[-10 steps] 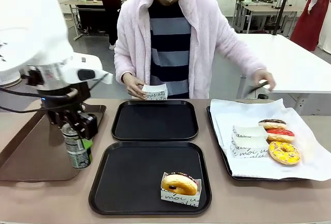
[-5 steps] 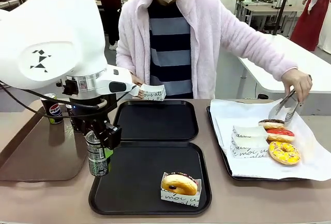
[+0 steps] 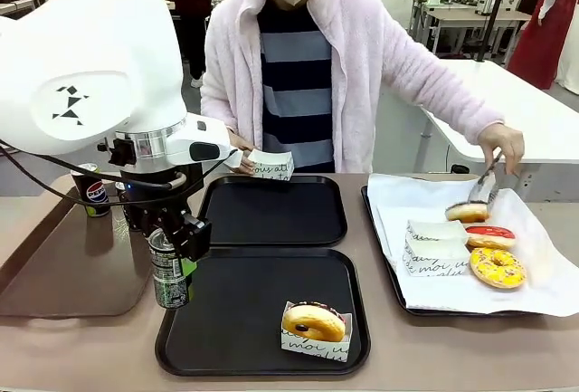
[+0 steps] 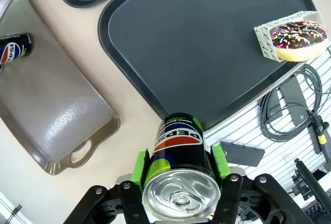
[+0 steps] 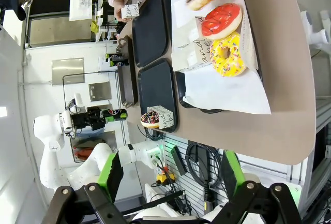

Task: Set up donuts and drinks on trays.
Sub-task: Pick up one Pepsi coke and place it on the Flat Tray.

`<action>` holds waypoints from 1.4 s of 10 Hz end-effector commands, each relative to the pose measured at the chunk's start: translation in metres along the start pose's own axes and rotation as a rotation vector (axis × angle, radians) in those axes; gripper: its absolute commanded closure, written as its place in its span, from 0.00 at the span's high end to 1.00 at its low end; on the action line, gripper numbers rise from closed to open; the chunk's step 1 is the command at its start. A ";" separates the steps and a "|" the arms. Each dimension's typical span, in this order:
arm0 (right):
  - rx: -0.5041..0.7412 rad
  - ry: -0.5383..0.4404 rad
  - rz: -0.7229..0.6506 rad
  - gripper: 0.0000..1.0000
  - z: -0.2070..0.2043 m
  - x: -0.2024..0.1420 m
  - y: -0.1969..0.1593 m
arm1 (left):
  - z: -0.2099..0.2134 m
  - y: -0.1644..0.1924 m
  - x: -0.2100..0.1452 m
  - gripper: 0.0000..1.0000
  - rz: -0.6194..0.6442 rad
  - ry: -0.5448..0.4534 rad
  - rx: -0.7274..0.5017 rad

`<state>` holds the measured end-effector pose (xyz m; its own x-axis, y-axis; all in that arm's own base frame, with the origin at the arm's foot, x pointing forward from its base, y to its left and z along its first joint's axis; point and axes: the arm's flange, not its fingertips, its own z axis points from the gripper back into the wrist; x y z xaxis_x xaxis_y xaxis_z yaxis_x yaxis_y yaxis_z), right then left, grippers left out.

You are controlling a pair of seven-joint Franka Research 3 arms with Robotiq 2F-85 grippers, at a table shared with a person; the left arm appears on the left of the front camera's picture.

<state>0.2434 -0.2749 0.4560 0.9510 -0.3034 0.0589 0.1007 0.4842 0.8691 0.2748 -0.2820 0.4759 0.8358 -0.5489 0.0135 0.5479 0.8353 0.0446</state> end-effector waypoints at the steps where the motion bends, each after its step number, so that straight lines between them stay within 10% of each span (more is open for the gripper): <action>1: 0.024 -0.008 0.017 1.00 0.001 0.001 0.000 | 0.002 0.002 0.024 0.58 -0.012 0.002 -0.021; 14: 0.024 -0.008 0.017 1.00 0.001 0.001 0.000 | -0.065 0.001 0.126 0.58 0.048 -0.122 -0.074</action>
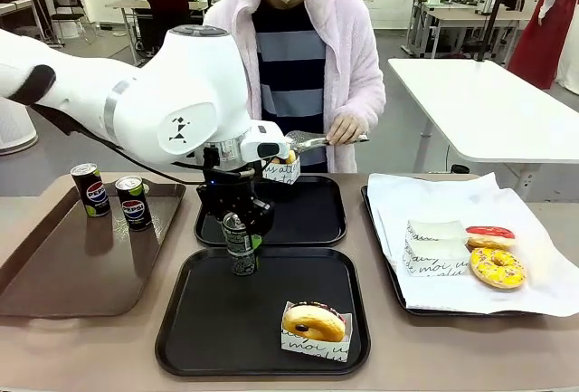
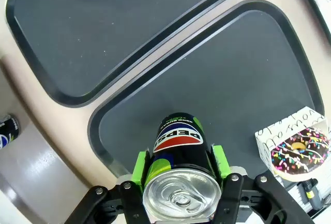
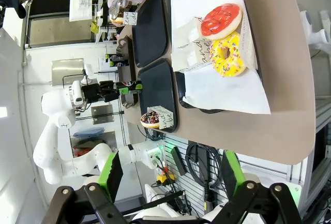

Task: Set up donuts and drinks on trays.
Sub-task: Pick up one Pepsi coke and place it on the Flat Tray.

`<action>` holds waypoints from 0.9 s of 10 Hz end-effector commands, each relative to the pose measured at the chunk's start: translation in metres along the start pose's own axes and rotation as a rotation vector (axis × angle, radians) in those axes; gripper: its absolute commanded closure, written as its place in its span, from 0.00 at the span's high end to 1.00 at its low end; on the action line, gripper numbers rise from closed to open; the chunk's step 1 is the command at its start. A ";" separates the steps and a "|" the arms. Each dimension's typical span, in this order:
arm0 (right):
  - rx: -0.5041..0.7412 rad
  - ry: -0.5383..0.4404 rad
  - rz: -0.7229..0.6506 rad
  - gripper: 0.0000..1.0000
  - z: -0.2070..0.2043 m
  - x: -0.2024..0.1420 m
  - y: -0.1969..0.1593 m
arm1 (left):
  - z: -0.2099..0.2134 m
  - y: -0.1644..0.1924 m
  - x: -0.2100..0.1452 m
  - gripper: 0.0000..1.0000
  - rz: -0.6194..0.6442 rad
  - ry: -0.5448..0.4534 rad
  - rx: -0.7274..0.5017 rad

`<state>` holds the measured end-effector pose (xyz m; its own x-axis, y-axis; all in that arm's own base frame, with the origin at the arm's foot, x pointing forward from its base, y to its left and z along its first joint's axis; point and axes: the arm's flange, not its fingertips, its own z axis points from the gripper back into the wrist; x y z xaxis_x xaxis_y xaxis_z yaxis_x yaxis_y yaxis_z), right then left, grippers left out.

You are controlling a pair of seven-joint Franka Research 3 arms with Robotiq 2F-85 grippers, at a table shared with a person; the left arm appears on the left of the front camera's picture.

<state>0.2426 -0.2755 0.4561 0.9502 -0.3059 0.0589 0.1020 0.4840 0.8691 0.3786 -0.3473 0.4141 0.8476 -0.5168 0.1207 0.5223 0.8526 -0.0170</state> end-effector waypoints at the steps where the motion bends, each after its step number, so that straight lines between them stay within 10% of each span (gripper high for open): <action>1: 0.024 -0.006 0.018 1.00 0.001 0.002 0.000 | -0.009 0.001 0.007 0.58 0.013 -0.020 -0.024; 9: 0.024 -0.006 0.018 1.00 0.001 0.002 0.000 | -0.009 0.000 -0.014 0.58 -0.034 0.023 0.003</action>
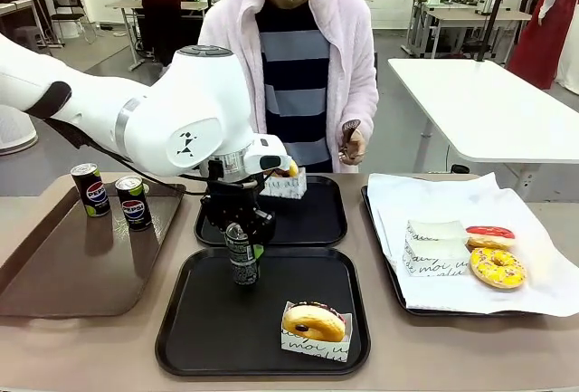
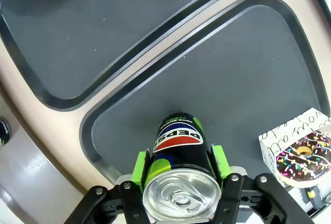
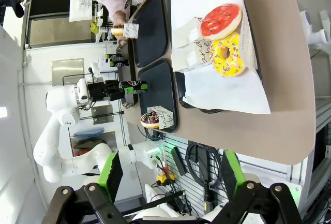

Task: Set up donuts and drinks on trays.
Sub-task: Pick up one Pepsi coke and place it on the Flat Tray.

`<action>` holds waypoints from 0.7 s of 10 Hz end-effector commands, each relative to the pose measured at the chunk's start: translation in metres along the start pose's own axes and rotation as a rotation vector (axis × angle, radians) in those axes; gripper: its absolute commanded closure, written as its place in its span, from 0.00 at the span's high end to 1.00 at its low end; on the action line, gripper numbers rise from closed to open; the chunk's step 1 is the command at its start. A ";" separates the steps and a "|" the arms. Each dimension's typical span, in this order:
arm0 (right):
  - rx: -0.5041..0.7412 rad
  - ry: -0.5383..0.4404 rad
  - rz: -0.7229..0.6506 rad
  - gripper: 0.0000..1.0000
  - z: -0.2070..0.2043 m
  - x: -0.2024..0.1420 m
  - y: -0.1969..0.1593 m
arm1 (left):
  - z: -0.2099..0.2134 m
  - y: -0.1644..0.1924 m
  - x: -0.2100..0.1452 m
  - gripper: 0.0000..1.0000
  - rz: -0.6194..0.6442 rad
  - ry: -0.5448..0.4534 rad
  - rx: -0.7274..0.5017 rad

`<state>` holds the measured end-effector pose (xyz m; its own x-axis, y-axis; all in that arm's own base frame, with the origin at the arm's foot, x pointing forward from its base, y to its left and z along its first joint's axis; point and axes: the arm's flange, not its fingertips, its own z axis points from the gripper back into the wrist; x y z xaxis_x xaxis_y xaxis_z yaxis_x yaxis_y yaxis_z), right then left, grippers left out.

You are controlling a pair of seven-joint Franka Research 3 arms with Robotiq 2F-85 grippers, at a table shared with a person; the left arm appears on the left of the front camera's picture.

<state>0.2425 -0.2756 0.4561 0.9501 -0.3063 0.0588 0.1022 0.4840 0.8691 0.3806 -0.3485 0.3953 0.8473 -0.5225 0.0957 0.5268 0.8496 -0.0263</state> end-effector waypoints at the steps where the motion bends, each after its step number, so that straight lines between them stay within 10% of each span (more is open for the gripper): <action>1: 0.024 -0.005 0.018 1.00 0.000 0.002 0.000 | 0.027 0.000 -0.031 0.58 -0.043 0.004 -0.016; 7: 0.024 -0.005 0.018 1.00 0.000 0.002 0.000 | 0.101 0.026 -0.142 0.58 -0.159 0.101 -0.060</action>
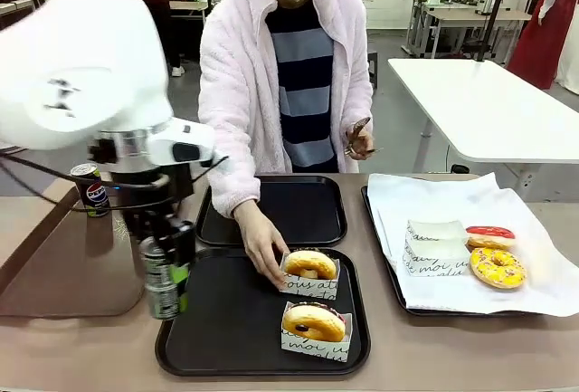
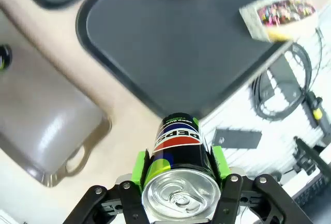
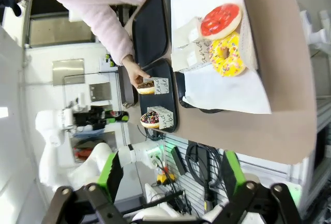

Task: Set up donuts and drinks on trays.
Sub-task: Pick up one Pepsi coke and place it on the Flat Tray.

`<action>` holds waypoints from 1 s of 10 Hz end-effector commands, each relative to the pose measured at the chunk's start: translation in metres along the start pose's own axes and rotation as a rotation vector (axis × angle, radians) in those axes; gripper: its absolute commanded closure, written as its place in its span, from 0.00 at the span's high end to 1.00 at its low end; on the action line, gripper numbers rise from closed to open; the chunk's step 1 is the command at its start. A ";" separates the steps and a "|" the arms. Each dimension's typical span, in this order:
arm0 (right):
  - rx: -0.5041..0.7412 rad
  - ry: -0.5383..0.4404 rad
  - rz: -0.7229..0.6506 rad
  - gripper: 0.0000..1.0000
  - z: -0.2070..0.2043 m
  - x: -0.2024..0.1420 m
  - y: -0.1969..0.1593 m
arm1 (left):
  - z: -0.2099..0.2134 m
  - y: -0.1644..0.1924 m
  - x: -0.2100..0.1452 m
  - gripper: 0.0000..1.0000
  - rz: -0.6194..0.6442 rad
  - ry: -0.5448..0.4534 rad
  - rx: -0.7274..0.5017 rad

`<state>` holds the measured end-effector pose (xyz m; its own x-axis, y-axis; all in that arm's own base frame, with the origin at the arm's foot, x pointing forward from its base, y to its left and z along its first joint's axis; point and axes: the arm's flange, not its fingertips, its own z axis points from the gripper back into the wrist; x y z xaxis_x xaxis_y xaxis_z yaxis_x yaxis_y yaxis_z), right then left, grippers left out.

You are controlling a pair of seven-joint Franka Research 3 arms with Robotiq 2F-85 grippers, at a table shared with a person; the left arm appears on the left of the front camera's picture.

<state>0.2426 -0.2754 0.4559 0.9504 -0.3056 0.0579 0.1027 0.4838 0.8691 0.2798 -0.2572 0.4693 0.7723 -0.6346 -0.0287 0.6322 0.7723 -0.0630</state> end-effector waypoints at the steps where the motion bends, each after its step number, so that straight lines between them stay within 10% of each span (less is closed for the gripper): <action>1: 0.024 -0.006 0.019 1.00 0.001 0.002 0.000 | 0.014 0.001 -0.021 0.58 -0.026 -0.040 -0.014; 10: 0.024 -0.006 0.019 1.00 0.001 0.002 0.000 | -0.063 -0.008 0.086 0.58 0.069 -0.183 0.124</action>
<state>0.2426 -0.2754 0.4561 0.9504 -0.3054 0.0582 0.1024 0.4841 0.8690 0.3272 -0.3122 0.4069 0.7932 -0.5929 0.1390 0.5969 0.8021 0.0154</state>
